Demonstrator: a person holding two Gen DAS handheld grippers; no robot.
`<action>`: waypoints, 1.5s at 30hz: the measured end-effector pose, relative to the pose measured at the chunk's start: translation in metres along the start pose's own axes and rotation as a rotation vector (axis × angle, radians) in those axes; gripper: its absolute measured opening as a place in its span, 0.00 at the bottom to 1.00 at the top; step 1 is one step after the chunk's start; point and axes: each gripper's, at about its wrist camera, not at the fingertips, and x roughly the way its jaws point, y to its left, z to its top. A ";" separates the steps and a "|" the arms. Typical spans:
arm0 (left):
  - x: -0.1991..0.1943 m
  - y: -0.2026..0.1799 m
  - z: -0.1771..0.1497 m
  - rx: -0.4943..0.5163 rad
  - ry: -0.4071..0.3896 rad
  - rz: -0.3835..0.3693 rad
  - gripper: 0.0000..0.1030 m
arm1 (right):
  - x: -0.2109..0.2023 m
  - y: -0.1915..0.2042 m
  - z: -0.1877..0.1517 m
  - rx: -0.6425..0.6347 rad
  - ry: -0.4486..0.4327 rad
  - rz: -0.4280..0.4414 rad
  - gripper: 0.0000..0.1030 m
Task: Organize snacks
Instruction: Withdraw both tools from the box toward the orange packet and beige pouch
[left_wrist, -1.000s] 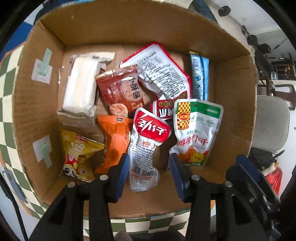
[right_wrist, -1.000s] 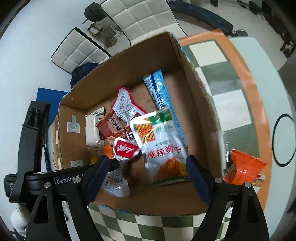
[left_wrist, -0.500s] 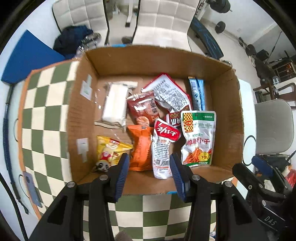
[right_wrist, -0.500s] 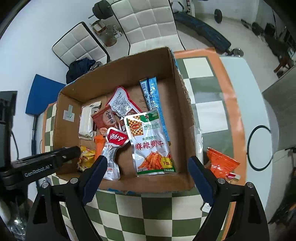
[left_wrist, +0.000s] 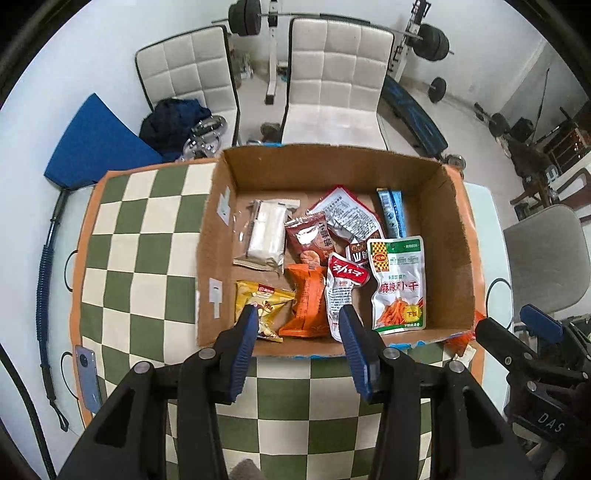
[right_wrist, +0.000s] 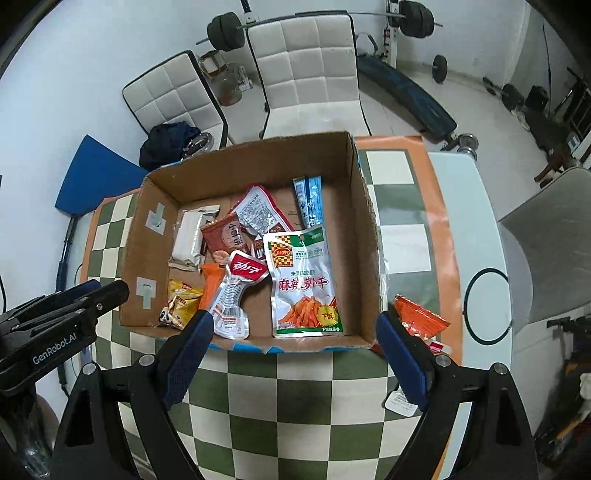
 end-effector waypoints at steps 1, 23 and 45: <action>-0.005 0.002 -0.002 -0.003 -0.008 -0.003 0.41 | -0.004 0.002 -0.001 -0.003 -0.007 -0.002 0.89; -0.066 0.004 -0.038 0.063 -0.161 -0.009 0.78 | -0.086 0.036 -0.044 -0.005 -0.130 -0.008 0.93; -0.002 -0.090 -0.071 0.011 -0.114 0.114 0.79 | -0.044 -0.139 -0.063 0.126 -0.009 0.068 0.94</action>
